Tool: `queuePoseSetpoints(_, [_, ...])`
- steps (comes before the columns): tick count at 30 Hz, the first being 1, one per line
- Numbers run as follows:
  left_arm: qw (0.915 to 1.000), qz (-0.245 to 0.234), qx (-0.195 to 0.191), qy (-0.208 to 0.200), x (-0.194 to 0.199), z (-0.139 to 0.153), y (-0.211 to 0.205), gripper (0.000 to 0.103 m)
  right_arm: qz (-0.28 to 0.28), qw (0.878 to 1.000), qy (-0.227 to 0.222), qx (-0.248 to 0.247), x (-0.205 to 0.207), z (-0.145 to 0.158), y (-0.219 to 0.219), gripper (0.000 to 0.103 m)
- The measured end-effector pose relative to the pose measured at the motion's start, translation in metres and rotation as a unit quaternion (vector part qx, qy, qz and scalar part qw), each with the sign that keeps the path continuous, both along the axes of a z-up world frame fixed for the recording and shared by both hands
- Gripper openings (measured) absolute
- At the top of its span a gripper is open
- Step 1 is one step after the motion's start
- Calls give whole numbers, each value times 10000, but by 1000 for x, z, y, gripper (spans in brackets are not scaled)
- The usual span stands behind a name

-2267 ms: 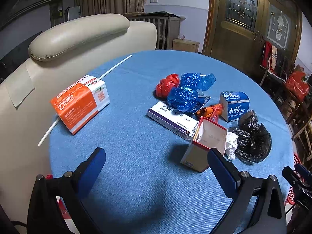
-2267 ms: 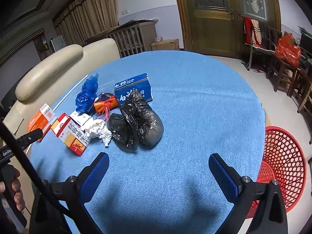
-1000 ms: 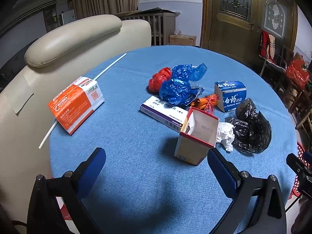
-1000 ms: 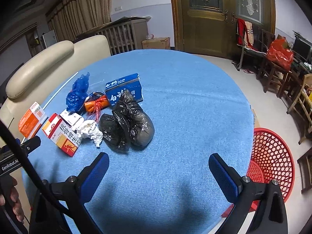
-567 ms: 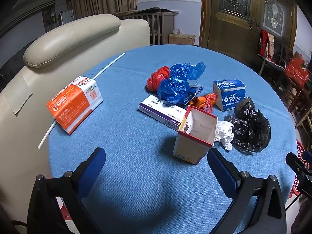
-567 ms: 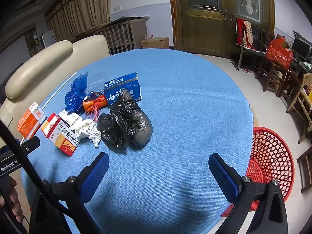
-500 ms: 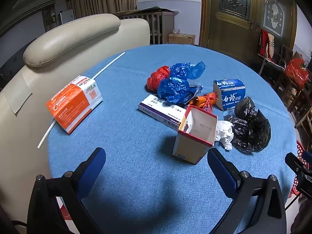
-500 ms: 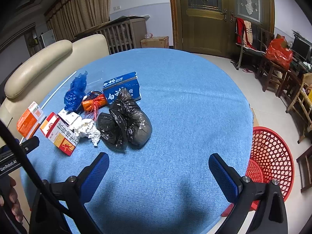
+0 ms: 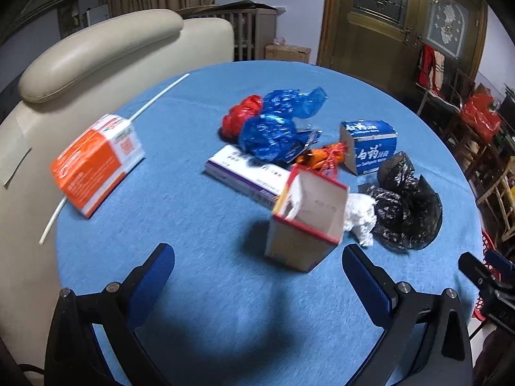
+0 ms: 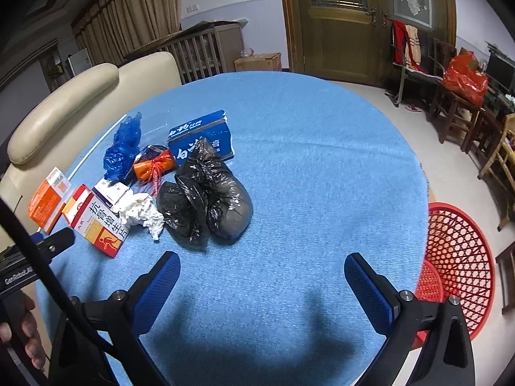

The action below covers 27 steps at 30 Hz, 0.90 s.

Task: Collect trash
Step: 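Grasp the black plastic bag with the right tool while the left tool grasps the white-red paper box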

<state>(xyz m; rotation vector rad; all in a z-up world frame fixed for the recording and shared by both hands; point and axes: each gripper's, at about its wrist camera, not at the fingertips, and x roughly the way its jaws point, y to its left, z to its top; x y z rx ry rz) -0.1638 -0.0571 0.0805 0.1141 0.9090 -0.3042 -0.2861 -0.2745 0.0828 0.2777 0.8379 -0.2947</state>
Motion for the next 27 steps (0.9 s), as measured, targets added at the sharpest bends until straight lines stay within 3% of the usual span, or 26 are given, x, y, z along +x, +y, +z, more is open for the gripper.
queuePoseSetpoints(5, [9996, -229, 135, 38, 15, -12, -22, 103, 56, 10000, 26, 15, 8, -3, 1, 103])
queuePoseSetpoints(7, [9990, -421, 108, 59, 19, -19, -28, 64, 60, 10000, 57, 19, 12, -5, 0, 103])
queuePoseSetpoints(8, [9987, -472, 102, 171, 21, -22, -28, 49, 69, 10000, 62, 26, 15, -6, 0, 103])
queuePoseSetpoints(9, [9987, -472, 0, 216, 21, -23, -26, 47, 79, 9999, 63, 25, 18, -6, 0, 103])
queuePoseSetpoints(17, [9993, -259, -271, 60, 7, -12, 12, 46, 336, 9994, 49, -118, 60, -4, 8, 103])
queuePoseSetpoints(27, [9995, -119, -280, 33, 3, -4, 38, 46, 571, 9982, 9, 207, 99, -16, 6, 100])
